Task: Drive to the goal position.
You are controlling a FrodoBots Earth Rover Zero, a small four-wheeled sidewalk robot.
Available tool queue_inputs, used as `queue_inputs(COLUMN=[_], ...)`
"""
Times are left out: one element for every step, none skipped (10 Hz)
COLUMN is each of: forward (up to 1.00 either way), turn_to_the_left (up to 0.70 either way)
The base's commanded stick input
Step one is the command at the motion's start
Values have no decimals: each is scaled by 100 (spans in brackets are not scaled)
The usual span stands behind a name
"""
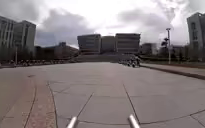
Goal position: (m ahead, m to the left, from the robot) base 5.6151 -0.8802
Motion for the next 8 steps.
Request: queue_inputs(forward=[70, 70, 70, 70, 70, 70, 70, 70], turn_to_the_left=[4, 4, 4, 4, 4, 4, 4, 4])
